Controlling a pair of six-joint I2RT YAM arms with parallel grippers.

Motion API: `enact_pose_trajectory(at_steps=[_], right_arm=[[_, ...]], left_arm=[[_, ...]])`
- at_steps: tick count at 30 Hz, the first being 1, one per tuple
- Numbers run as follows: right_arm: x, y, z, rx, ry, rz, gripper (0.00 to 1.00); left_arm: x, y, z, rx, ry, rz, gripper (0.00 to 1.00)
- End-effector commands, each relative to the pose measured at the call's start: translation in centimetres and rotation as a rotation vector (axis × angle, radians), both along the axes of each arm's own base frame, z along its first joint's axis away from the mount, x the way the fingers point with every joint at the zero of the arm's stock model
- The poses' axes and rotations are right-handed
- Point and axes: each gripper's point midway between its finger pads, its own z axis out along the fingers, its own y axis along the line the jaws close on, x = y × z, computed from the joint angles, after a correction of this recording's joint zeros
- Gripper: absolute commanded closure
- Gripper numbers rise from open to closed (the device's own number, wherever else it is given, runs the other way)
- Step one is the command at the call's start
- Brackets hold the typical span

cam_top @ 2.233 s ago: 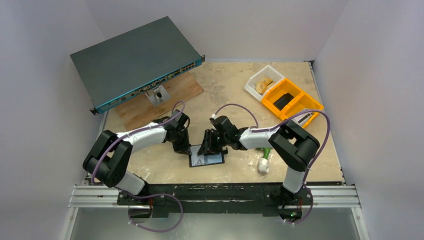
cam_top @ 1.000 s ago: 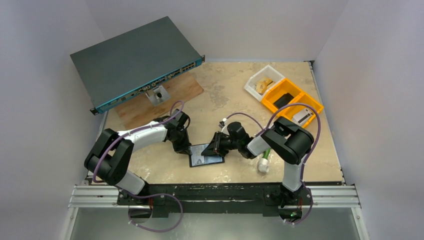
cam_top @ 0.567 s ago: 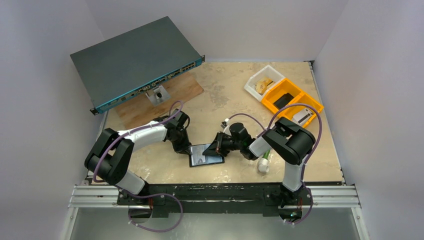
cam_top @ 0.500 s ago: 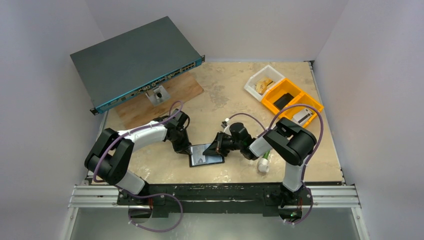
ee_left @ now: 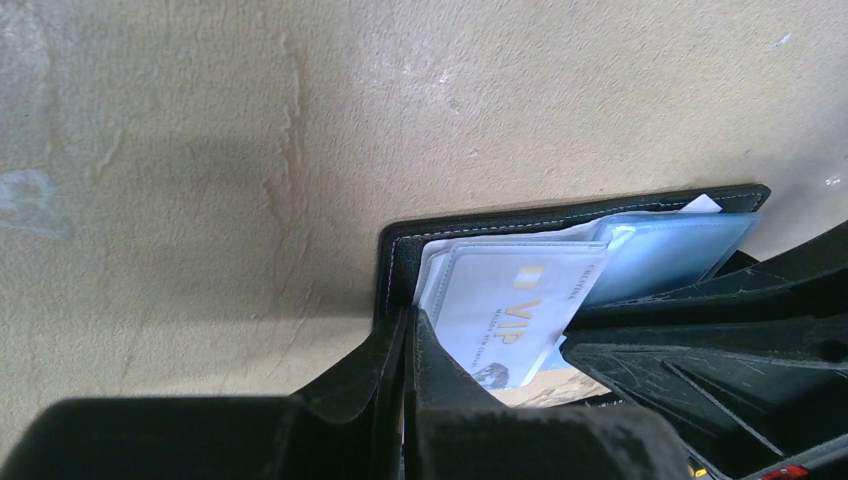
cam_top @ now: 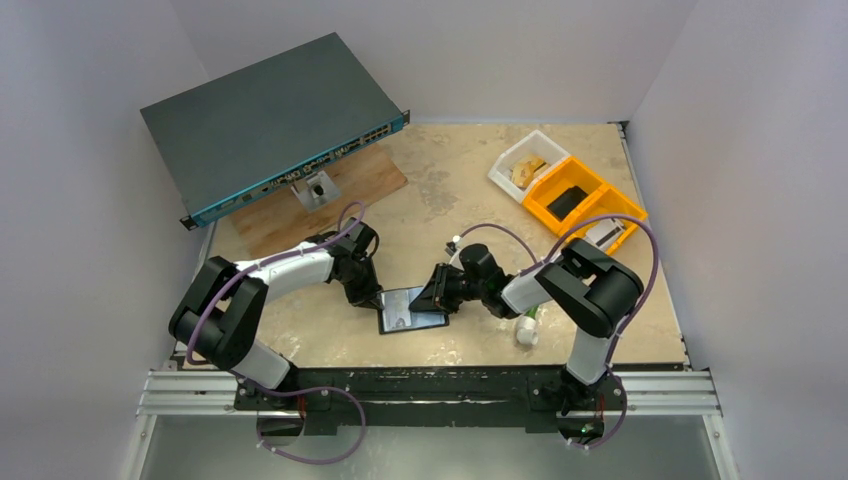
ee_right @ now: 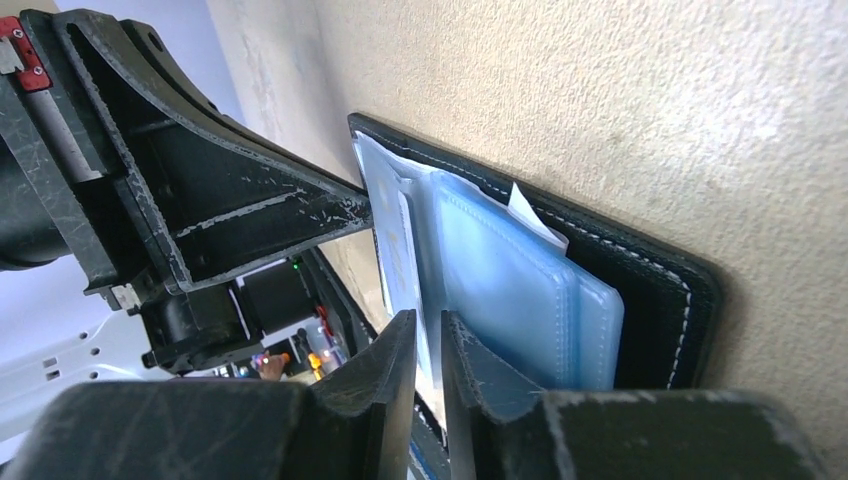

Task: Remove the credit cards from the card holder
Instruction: Remove the credit card from the card holder.

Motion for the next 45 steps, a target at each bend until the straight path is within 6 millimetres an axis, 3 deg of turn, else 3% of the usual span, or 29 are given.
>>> enact_pose_trajectory(at_steps=[1,9,26,36,45], right_arm=[[0.6,0.7,0.7,0.048,-0.025,0.006,0.83],[0.6,1.2,0.8,0.09,-0.012,0.009,0.82],[0.5,1.2,0.8,0.102,-0.012,0.014,1.0],[1.1,-1.2,-0.6,-0.088,-0.055,-0.036,1.0],[1.1,-2.6,-1.4,-0.136,-0.046,-0.052,1.0]], left_arm=[[-1.7,2.3,-3.2,0.119,0.059,0.018,1.0],[-1.6,2.2,-3.2,0.115,0.059,0.016,1.0],[-1.6,2.4,-3.1,0.123,0.06,0.02,1.0],[-1.8,2.9,-3.3,0.15,0.062,0.023,1.0],[-1.8,3.0,-3.2,0.156,0.059,0.022,1.0]])
